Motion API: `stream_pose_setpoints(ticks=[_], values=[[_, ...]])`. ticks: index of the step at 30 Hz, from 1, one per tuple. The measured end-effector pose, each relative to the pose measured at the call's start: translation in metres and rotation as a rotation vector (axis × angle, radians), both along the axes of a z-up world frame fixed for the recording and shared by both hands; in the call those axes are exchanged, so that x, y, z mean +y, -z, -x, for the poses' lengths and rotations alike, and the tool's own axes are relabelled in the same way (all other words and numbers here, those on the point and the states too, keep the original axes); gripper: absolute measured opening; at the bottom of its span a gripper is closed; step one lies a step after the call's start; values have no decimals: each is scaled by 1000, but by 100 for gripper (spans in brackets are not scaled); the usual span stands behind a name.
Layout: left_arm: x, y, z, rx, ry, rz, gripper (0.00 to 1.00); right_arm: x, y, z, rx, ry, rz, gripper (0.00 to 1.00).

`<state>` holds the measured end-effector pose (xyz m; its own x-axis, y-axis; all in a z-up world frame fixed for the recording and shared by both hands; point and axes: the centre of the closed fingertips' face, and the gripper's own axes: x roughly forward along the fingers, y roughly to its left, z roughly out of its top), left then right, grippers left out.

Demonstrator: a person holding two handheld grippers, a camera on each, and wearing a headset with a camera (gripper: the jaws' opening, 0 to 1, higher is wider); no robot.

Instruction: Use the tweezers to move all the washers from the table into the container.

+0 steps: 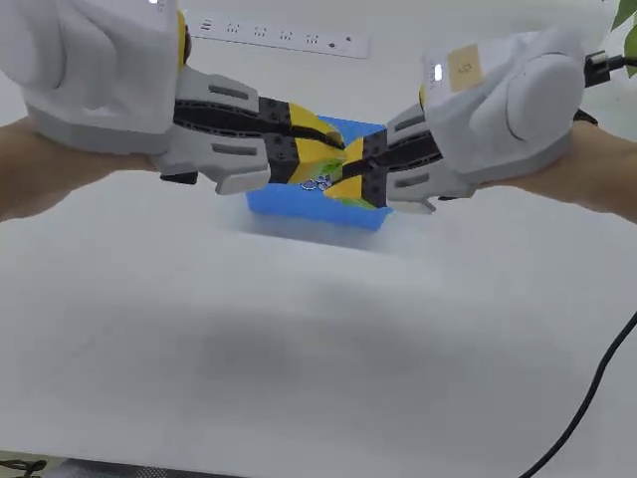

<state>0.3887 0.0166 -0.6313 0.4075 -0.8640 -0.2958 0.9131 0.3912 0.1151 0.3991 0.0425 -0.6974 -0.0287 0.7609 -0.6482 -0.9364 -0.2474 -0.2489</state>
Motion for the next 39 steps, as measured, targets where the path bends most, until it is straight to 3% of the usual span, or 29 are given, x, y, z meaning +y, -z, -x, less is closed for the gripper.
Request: stream_pose_setpoints(ticks=[1, 2, 3, 6, 10, 17, 20, 23, 24, 27, 32, 35, 39], values=[[1, -1, 1, -29, 4, -22, 7, 0, 0, 2, 0, -6, 7, 7], [3, -1, 3, -38, 3, -36, 6, 0, 0, 3, -6, -7, 13, 7], [5, 1, 0, -37, 5, -41, 6, -1, 0, 2, -11, -8, 18, 7], [12, 4, 7, -47, 16, -73, 6, -4, -2, 5, -16, -12, 28, 7], [18, 11, 17, -38, 23, -86, 6, -7, -6, 9, -17, -13, 33, 7], [22, 29, 18, -12, 26, -95, 6, -10, -1, 17, -10, -2, 53, 7], [24, 44, 21, -13, 29, -151, 6, -13, 3, 21, -3, -2, 65, 7], [30, 54, 17, -38, -11, -207, 4, -12, 6, 23, 8, 5, 69, 7], [24, 55, 24, -4, 8, -177, 4, -12, 9, 23, 10, 9, 76, 7], [22, 61, 24, 21, 5, -162, 8, -9, 17, 24, 26, 8, 84, 7], [21, 81, 24, 51, 25, -201, 16, -8, 28, 25, 27, 0, 109, 7], [26, 96, 20, 64, 35, -250, 14, -6, 31, 26, 43, -4, 104, 7], [27, 104, 16, 75, 38, -257, 8, -3, 35, 25, 57, -2, 99, 7]])
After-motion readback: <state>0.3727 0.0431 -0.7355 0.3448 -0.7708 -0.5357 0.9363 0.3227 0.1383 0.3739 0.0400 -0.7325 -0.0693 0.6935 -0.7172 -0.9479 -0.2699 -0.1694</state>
